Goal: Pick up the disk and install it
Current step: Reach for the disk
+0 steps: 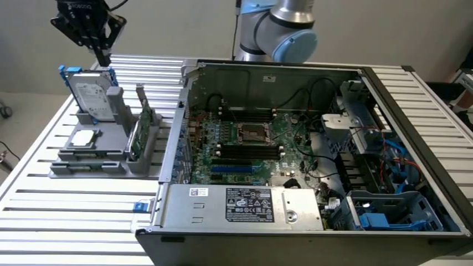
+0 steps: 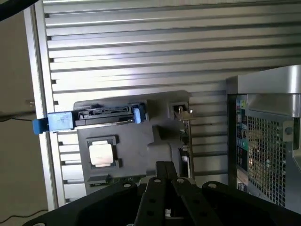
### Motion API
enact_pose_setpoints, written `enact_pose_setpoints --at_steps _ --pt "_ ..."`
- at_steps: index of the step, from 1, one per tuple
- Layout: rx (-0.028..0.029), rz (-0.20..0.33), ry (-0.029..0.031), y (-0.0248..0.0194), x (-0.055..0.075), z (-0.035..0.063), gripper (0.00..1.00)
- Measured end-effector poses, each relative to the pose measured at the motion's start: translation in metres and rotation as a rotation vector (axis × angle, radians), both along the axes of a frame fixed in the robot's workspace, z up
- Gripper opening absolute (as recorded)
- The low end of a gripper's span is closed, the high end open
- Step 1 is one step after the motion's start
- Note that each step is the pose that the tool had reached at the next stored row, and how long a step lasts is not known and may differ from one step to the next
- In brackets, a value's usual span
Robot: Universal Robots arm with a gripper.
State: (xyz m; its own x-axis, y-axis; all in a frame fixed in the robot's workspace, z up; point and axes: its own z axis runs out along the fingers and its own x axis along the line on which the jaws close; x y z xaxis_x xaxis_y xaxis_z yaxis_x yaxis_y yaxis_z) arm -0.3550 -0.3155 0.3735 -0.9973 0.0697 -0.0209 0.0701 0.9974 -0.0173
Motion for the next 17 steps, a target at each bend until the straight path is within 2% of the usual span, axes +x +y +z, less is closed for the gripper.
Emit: enact_pose_setpoints --at_steps 5,13,17 --pt "-0.0071 0.0 0.0001 0.0108 -0.023 -0.0012 0.11" --pt "-0.0122 0.0 0.0 0.0291 -0.059 -0.003 0.11" --pt "-0.0138 0.001 0.0 0.0373 -0.073 -0.0039 0.11"
